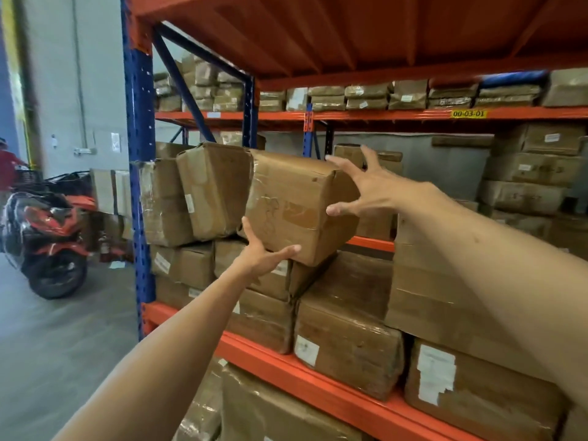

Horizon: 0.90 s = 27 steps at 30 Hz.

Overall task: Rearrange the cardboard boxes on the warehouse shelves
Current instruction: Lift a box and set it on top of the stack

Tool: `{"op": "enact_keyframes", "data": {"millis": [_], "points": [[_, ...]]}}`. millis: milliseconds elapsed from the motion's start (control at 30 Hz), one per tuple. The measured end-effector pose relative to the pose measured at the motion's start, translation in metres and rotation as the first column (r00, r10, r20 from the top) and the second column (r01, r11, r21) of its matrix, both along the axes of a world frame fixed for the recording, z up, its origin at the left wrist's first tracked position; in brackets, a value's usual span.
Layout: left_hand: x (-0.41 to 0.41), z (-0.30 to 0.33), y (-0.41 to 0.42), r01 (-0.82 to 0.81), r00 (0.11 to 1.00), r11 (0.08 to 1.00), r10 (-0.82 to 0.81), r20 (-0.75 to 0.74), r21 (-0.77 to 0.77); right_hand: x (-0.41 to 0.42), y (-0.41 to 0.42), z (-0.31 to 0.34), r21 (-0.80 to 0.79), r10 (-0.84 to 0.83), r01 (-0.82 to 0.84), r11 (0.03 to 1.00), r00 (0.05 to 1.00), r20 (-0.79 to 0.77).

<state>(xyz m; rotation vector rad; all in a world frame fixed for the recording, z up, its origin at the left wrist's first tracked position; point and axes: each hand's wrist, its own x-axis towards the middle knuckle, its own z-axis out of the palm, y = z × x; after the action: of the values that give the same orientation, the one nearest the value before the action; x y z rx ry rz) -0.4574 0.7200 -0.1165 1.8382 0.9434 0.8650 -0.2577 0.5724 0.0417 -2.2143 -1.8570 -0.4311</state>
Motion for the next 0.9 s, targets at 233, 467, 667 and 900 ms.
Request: {"op": "enact_keyframes", "data": {"millis": [233, 467, 667, 900], "points": [[-0.006, 0.005, 0.050, 0.099, 0.984, 0.986, -0.078, 0.160, -0.130, -0.057, 0.080, 0.042, -0.168, -0.141, 0.166, 0.972, 0.979, 0.148], [-0.005, 0.014, 0.092, 0.085, 0.990, 0.996, -0.084, 0.117, 0.003, -0.050, 0.109, 0.032, -0.182, -0.096, 0.183, 0.966, 0.909, 0.405], [0.018, 0.014, 0.080, -0.029, 0.957, 1.000, 0.028, 0.290, -0.001, -0.016, 0.098, 0.017, -0.107, -0.022, 0.066, 0.992, 0.927, 0.375], [0.036, 0.050, 0.067, 0.014, 0.967, 0.972, -0.072, 0.243, 0.233, 0.016, 0.044, -0.046, 0.153, -0.104, 0.106, 0.983, 0.994, -0.023]]}}
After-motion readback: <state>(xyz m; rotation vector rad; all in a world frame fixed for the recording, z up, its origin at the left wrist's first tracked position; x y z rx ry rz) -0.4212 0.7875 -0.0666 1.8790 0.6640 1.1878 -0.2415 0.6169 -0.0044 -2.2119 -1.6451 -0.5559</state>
